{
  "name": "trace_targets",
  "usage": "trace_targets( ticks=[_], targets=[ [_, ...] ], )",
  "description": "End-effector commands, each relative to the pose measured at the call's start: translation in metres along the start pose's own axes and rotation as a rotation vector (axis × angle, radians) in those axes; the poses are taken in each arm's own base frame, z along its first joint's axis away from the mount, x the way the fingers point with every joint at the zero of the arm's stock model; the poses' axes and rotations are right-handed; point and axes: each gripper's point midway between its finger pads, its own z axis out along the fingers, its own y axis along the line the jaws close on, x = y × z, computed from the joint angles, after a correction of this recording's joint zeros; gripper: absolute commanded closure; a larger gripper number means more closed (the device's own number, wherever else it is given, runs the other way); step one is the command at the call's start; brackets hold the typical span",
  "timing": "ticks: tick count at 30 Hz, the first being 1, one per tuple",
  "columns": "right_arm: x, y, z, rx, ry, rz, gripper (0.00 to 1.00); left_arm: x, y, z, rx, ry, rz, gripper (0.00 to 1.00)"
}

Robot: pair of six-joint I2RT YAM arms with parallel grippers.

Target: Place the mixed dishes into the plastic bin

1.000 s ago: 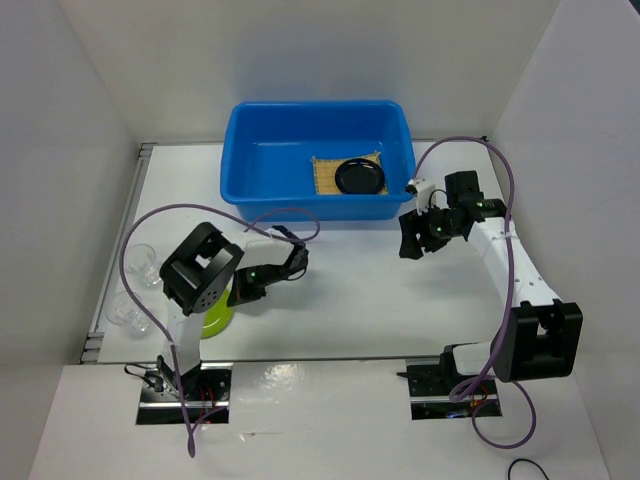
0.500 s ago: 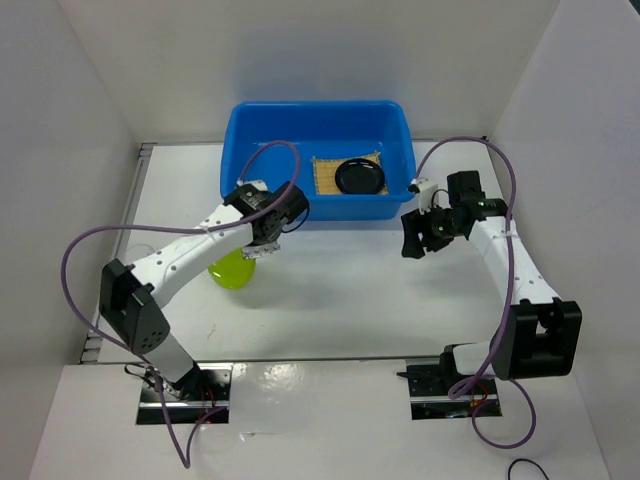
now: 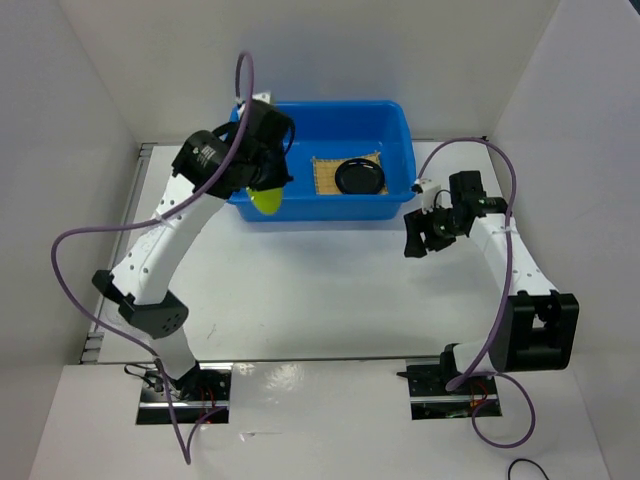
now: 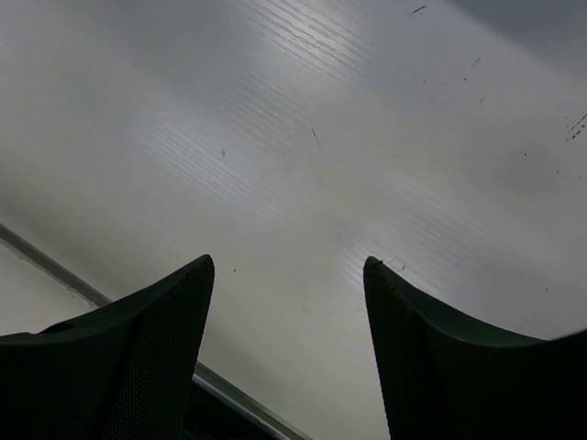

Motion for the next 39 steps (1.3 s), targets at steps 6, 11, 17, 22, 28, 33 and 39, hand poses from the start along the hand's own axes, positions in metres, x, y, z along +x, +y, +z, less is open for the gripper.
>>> trace_targets(
  ticks=[6, 11, 17, 22, 28, 33, 39],
  targets=[
    [-0.002, -0.013, 0.003, 0.012, -0.029, 0.029, 0.29, -0.041, -0.057, 0.054, 0.091, -0.094, 0.169, 1.00],
    [-0.002, -0.017, 0.001, 0.012, -0.038, 0.035, 0.29, -0.033, -0.082, 0.115, 0.037, -0.136, 0.255, 1.00],
    [0.001, -0.024, 0.001, 0.022, -0.035, 0.058, 0.29, -0.037, -0.102, 0.170, 0.020, -0.214, 0.297, 1.00],
    [0.002, -0.027, 0.002, 0.012, -0.025, 0.067, 0.29, -0.041, -0.123, 0.203, 0.055, -0.286, 0.314, 1.00],
    [0.003, -0.030, 0.000, 0.014, -0.033, 0.081, 0.29, -0.017, -0.150, 0.243, 0.164, -0.265, 0.336, 1.00],
    [0.006, -0.037, 0.000, 0.022, -0.031, 0.103, 0.29, -0.003, -0.158, 0.268, 0.193, -0.259, 0.372, 1.00],
    [0.014, -0.059, -0.012, 0.058, -0.051, 0.173, 0.29, 0.018, -0.152, 0.290, 0.174, -0.208, 0.424, 1.00]
  ],
)
